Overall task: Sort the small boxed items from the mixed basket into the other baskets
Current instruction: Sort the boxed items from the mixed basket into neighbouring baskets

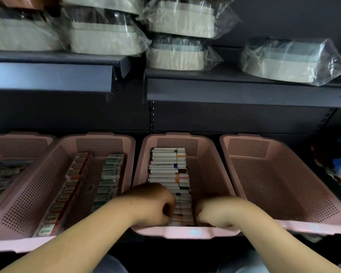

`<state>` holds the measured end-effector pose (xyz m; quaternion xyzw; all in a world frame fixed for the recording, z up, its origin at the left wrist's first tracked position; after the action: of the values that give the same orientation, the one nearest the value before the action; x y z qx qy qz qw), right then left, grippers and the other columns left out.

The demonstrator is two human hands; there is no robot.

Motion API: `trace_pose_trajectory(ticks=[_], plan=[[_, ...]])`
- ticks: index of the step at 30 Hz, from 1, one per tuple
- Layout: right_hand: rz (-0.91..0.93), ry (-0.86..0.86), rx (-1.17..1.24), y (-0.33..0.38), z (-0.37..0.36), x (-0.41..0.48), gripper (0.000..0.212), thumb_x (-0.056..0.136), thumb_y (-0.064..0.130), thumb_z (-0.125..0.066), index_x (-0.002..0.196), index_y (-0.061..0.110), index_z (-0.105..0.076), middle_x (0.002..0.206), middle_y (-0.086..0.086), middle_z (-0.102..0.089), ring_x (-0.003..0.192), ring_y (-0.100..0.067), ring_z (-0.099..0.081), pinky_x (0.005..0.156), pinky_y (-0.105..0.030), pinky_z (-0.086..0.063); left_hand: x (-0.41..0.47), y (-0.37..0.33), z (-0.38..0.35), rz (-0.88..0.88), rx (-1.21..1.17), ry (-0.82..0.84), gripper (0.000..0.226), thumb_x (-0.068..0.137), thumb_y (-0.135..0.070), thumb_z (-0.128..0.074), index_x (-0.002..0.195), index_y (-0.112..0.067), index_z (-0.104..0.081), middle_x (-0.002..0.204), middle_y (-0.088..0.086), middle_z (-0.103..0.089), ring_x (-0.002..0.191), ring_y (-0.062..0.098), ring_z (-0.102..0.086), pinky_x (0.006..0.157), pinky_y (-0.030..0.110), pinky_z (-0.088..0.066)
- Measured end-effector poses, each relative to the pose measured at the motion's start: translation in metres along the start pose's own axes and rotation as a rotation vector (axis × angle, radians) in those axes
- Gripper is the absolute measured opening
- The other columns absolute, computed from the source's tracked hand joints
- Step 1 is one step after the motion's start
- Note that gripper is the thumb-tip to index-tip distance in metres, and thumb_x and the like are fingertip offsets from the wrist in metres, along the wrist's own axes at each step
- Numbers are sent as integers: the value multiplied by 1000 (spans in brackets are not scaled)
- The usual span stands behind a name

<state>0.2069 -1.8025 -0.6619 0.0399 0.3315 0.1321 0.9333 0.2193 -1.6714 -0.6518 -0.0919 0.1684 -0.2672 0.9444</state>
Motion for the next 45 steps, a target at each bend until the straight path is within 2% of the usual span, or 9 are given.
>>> trace_pose_trajectory(ticks=[8,14,23,27,29,31,34,42,45], plan=[[7,-23,24,2,-1,-6,29,98,26,-50,122,18,-66,124,-7,-66,110,-27,-61,76,-26,-37,-1,-1,1,-5,-5,17,15,85,-45,-70,91,-32,-66,87,-13,-60,82,7,-58,69,30,-49],[23,-19,6,3,0,-3,24,95,33,-55,112,21,-68,116,-5,-69,93,-22,-58,68,-24,-38,-2,0,0,15,1,33,18,85,-47,-71,92,-31,-66,88,-12,-62,83,9,-60,73,32,-55],[-10,-24,89,-11,5,5,27,92,44,-61,111,25,-68,108,0,-69,97,-20,-64,79,-28,-48,4,6,7,61,-31,-10,12,87,-43,-71,91,-32,-67,91,-12,-65,87,10,-62,79,34,-57],[94,-237,277,-8,50,18,21,98,29,-57,80,31,-66,82,11,-66,82,-6,-63,71,-26,-47,24,21,30,50,-75,-277,32,94,-45,-70,125,-39,-64,125,-16,-61,114,8,-57,100,31,-50],[93,-388,403,-15,75,38,22,100,22,-53,93,27,-73,99,2,-72,97,-14,-68,85,-33,-50,45,27,42,57,-73,-393,49,96,-48,-66,142,-34,-56,141,-11,-55,128,12,-52,109,34,-45],[53,-496,558,-24,91,63,31,103,17,-47,126,10,-67,130,-12,-64,122,-28,-59,101,-35,-45,73,37,47,123,-75,-422,60,97,-51,-63,152,-31,-48,154,-7,-48,139,18,-45,117,38,-37],[23,-550,928,-33,101,91,32,106,25,-41,118,9,-66,119,-16,-66,115,-34,-61,100,-40,-48,106,52,49,220,-38,-476,66,97,-60,-56,155,-34,-40,160,-5,-41,147,25,-39,122,47,-32],[-4,-639,1306,-40,88,130,35,102,52,-44,93,24,-64,103,-5,-70,104,-26,-65,103,-43,-50,135,59,29,349,28,-248,84,100,-67,-41,166,-29,-7,175,2,-5,161,28,-4,128,54,-5],[-16,-596,1246,-32,81,140,58,98,65,-38,117,19,-67,117,-7,-69,111,-28,-63,106,-46,-47,142,62,26,352,54,-249,81,96,-72,-39,164,-35,-17,173,0,-16,158,29,-14,125,59,-15]])
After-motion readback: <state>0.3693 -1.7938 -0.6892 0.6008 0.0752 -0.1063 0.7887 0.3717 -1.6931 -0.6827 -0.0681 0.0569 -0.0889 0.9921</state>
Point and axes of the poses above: each hand's wrist, its own x-axis towards the middle knuckle, its own z-axis out of the back of the hand, y = z × x, the point moved 9 cm from there along x, towards the middle knuckle
